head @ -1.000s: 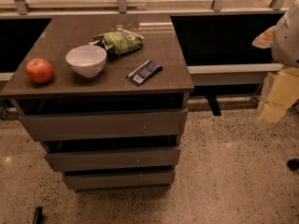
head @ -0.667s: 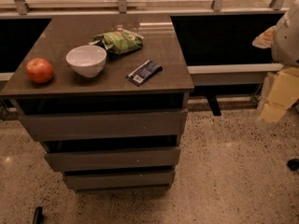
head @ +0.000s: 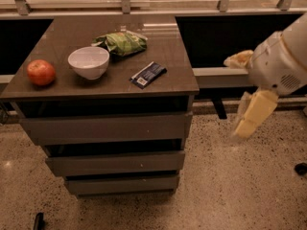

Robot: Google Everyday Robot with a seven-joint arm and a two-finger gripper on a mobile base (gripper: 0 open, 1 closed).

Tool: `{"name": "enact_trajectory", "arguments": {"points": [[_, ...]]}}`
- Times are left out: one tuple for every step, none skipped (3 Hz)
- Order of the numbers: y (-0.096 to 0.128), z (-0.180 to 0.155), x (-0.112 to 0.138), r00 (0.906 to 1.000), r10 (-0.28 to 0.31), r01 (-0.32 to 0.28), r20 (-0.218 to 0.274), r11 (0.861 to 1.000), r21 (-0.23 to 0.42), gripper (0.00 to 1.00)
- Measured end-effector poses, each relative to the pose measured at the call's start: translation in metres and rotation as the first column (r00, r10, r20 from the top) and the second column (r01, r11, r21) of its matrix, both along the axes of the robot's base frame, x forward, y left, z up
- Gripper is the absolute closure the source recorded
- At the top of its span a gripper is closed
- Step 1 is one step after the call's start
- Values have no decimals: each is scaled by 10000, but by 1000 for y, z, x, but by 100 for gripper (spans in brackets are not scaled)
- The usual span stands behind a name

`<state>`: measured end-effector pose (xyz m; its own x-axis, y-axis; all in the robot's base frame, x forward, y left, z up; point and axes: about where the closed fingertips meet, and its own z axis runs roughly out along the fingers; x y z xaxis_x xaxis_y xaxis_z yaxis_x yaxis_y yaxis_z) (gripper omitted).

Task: Open middle drawer

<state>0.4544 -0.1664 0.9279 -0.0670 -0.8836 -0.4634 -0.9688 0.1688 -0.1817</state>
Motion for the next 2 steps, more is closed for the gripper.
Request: {"name": "enact_trajectory", "arguments": {"points": [[32,-8,-4,9960,702,-747,550,9936,849,0],[29,-11,-5,9976,557,-580,401,9965,602,0]]}}
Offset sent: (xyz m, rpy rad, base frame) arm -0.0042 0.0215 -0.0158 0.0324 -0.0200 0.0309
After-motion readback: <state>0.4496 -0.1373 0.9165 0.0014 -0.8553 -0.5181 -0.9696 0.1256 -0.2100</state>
